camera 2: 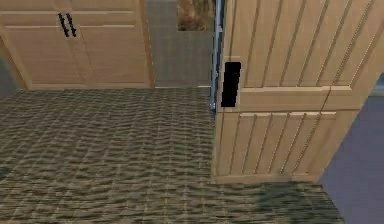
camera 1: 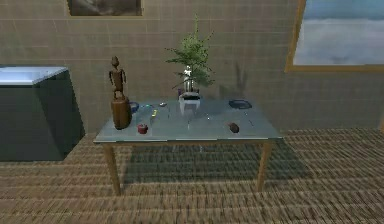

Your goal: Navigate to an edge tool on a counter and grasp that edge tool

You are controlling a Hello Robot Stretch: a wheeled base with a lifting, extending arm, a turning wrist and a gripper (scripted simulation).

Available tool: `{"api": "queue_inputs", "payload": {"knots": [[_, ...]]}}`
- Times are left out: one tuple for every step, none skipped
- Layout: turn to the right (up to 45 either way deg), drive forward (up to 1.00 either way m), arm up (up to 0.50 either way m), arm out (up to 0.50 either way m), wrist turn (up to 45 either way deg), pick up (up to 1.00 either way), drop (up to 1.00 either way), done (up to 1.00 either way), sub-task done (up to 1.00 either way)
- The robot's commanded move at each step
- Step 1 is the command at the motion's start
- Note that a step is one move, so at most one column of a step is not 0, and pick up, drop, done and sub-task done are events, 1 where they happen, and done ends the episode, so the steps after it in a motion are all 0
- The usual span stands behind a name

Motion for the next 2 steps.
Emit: {"api": "queue_inputs", "payload": {"knots": [[-45.0,0.00,0.00,0.00,0.0,0.00,0.00,0.00,0.00],[-21.0,0.00,0.00,0.00,0.0,0.00,0.00,0.00,0.00]]}}
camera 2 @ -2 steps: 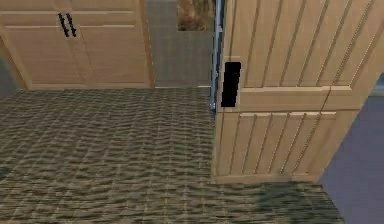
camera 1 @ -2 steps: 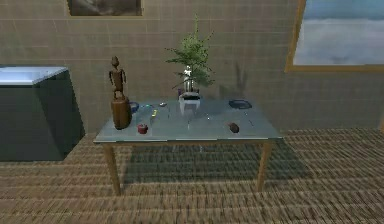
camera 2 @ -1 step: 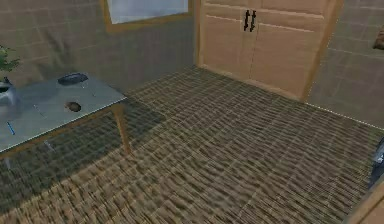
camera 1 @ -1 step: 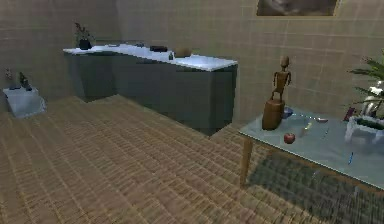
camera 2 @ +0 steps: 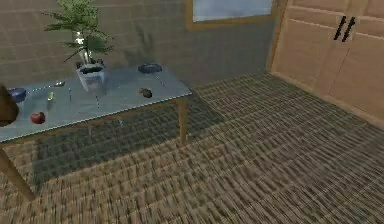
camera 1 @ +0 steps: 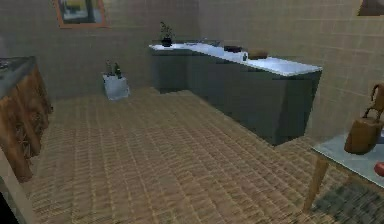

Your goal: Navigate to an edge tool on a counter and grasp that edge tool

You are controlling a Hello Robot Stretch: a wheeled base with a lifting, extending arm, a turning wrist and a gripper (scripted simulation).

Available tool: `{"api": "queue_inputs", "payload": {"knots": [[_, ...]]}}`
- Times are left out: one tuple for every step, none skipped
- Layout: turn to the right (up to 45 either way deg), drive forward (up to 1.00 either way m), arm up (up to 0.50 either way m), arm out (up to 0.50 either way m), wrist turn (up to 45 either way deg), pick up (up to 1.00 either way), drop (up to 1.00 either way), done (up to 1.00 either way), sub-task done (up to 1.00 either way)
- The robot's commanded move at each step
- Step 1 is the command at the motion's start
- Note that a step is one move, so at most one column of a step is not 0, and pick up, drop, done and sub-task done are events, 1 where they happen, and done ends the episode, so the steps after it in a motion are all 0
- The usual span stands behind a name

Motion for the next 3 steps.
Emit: {"api": "queue_inputs", "payload": {"knots": [[0.0,1.00,0.00,0.00,0.0,0.00,0.00,0.00,0.00],[-45.0,0.00,0.00,0.00,0.0,0.00,0.00,0.00,0.00],[-18.0,0.00,0.00,0.00,0.0,0.00,0.00,0.00,0.00]]}}
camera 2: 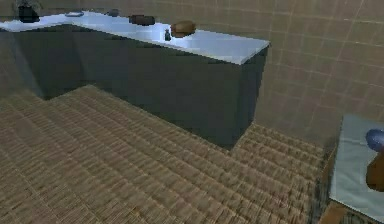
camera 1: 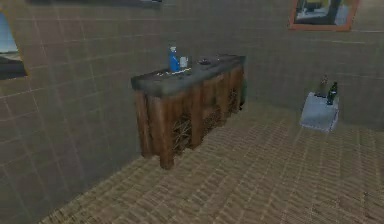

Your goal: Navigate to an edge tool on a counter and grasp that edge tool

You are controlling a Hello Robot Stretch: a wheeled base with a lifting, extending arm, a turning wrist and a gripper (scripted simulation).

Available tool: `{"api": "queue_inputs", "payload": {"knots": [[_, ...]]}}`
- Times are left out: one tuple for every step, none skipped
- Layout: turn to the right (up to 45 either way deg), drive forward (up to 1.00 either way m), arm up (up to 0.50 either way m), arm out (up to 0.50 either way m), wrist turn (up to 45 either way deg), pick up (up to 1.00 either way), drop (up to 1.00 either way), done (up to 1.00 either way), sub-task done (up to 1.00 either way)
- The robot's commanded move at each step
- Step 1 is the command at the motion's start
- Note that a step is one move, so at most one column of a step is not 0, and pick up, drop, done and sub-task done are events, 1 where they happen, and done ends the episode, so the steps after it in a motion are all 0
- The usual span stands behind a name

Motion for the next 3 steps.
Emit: {"api": "queue_inputs", "payload": {"knots": [[0.0,0.75,0.00,0.00,0.0,0.00,0.00,0.00,0.00],[-27.0,0.00,0.00,0.00,0.0,0.00,0.00,0.00,0.00],[0.0,0.30,0.00,0.00,0.0,0.00,0.00,0.00,0.00]]}}
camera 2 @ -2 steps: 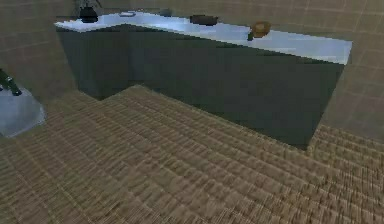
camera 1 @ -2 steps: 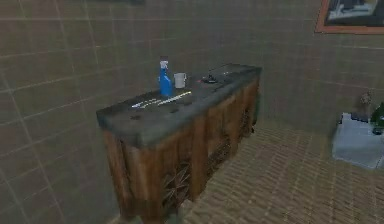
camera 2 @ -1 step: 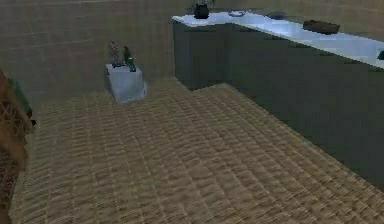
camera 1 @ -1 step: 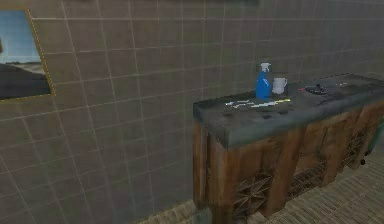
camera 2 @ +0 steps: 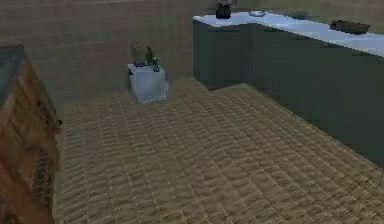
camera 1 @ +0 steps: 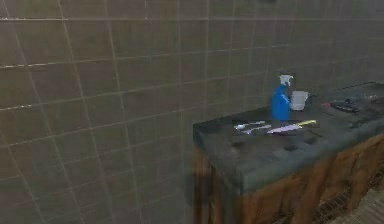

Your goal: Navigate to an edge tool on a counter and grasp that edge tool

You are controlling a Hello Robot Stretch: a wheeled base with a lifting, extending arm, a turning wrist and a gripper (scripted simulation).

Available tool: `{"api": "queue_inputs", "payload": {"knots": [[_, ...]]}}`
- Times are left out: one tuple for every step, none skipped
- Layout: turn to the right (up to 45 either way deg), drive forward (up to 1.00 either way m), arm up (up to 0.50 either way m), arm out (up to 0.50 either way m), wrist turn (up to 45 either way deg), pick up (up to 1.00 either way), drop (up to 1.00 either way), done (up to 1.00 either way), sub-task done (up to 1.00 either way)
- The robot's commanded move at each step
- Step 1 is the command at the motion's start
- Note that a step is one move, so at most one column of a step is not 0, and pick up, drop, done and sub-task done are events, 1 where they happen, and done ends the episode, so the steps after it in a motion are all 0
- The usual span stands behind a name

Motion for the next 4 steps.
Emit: {"api": "queue_inputs", "payload": {"knots": [[-45.0,0.00,0.00,0.00,0.0,0.00,0.00,0.00,0.00],[-12.0,0.00,0.00,0.00,0.0,0.00,0.00,0.00,0.00],[-3.0,0.00,0.00,0.00,0.0,0.00,0.00,0.00,0.00],[45.0,0.00,0.00,0.00,0.0,0.00,0.00,0.00,0.00]]}}
